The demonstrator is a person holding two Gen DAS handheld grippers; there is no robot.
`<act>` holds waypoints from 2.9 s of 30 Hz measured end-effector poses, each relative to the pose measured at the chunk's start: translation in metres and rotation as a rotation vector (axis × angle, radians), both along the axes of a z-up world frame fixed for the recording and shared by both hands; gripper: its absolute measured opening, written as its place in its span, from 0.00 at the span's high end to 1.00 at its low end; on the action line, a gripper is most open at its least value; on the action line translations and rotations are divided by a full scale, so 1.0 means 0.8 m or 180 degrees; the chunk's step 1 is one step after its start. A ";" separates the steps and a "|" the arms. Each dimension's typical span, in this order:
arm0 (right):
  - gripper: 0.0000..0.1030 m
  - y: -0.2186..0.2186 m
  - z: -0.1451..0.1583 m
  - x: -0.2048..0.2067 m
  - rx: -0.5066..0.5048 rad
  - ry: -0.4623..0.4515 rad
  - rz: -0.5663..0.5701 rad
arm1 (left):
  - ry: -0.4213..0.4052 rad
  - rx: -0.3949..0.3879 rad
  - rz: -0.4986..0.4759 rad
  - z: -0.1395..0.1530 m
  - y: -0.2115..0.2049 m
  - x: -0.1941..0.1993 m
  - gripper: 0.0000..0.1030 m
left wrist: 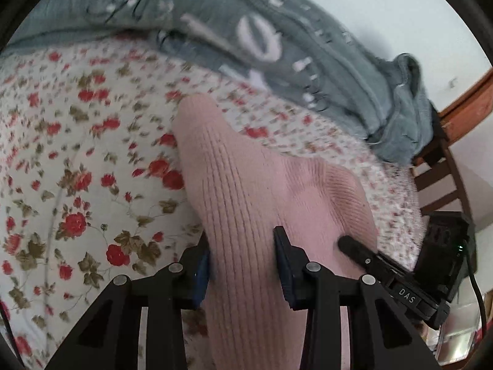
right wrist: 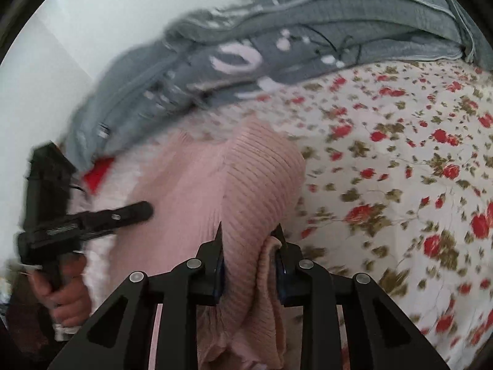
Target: Fold small clothes
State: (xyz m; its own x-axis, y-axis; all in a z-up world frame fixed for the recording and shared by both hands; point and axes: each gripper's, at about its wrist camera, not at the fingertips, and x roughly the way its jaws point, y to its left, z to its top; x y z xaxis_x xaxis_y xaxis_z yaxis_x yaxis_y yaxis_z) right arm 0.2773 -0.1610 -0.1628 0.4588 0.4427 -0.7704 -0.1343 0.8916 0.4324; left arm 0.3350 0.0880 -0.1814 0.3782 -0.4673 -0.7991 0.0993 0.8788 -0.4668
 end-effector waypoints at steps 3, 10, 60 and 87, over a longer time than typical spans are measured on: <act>0.75 -0.002 -0.004 0.003 -0.0181 -0.0094 0.0048 | -0.0028 -0.0069 0.0005 -0.010 0.002 0.003 0.58; 0.66 0.006 0.005 0.007 -0.0513 -0.0162 0.0134 | -0.0090 0.0131 -0.0031 0.000 0.001 -0.012 0.49; 0.81 0.003 0.050 -0.213 -0.0876 -0.0851 0.0243 | -0.0433 0.0853 -0.0104 0.011 -0.015 -0.219 0.43; 0.88 0.025 0.022 -0.206 -0.0792 -0.0654 0.0421 | -0.0566 0.0651 -0.0139 0.004 0.015 -0.230 0.88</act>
